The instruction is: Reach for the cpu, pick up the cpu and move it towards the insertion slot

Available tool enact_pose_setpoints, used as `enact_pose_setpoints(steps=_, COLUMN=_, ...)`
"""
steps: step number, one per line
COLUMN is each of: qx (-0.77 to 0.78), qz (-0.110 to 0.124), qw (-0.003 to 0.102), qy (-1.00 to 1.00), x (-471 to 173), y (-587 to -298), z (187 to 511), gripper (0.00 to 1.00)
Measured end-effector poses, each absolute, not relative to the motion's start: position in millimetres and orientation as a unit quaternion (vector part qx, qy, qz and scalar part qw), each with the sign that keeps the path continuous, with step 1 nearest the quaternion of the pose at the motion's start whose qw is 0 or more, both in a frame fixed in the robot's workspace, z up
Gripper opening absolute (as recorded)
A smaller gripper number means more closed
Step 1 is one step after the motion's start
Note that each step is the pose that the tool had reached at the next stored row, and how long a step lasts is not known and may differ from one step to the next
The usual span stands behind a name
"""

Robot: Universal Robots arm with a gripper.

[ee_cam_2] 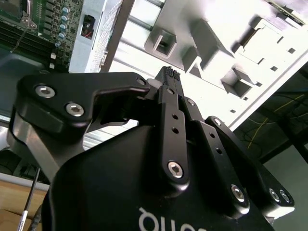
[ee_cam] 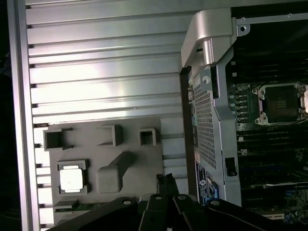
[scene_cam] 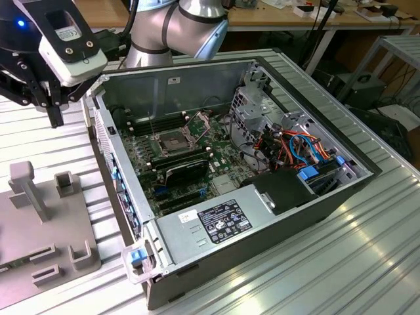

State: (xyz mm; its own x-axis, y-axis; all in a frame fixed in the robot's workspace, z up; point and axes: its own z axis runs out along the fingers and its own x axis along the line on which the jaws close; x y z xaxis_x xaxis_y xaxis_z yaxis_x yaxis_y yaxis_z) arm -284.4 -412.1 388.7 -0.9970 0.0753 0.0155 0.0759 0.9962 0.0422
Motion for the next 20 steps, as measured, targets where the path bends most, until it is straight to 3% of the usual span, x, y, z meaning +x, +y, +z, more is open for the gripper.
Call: enact_pose_setpoints(steps=20, qx=-0.038, qz=-0.021, qw=0.007, qy=-0.999, x=-328, y=-412, z=388, gripper=0.11)
